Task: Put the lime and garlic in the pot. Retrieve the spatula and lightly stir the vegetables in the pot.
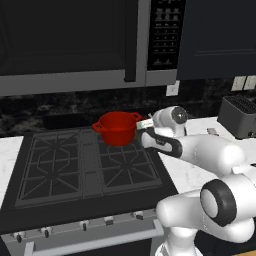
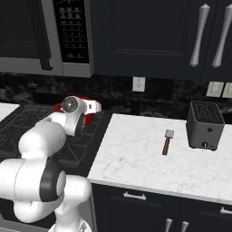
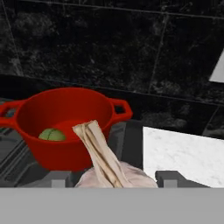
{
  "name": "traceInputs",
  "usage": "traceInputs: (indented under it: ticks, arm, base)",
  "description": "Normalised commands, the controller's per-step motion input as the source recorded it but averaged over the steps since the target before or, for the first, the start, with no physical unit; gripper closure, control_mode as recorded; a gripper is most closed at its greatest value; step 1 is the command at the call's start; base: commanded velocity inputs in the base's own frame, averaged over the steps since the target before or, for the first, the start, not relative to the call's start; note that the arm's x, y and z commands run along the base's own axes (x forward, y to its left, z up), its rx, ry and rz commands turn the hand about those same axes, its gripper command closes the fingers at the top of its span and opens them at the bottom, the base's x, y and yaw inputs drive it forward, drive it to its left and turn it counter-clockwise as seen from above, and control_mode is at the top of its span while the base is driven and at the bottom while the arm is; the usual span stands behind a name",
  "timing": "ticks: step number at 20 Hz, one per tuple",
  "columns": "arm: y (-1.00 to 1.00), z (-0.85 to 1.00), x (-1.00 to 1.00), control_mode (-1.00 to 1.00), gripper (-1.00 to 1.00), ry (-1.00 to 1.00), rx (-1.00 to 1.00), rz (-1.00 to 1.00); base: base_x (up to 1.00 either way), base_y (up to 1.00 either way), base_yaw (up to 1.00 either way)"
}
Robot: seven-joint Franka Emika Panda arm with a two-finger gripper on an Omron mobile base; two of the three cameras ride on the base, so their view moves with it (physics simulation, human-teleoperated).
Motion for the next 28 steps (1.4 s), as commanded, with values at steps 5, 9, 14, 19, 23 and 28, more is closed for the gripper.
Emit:
traceInputs:
  ticks: [5, 9, 14, 19, 23, 28]
  arm:
    - [0.67, 0.06, 0.64, -1.0, 1.0, 0.0, 0.0, 0.0]
    - [0.29, -0.43, 0.57, -1.0, 1.0, 0.0, 0.0, 0.0]
    - [0.35, -0.42, 0.49, -1.0, 1.0, 0.0, 0.0, 0.0]
    - [0.31, -0.36, 0.49, -1.0, 1.0, 0.0, 0.0, 0.0]
    - [0.34, -0.28, 0.34, -1.0, -1.0, 0.0, 0.0, 0.0]
    - [0.16, -0.01, 0.03, -1.0, -1.0, -0.04, 0.0, 0.0]
  base:
    - [0.0, 0.0, 0.0]
    - [0.0, 0.0, 0.0]
    - [0.0, 0.0, 0.0]
    - [0.0, 0.0, 0.0]
    - [0.0, 0.0, 0.0]
    - [0.0, 0.0, 0.0]
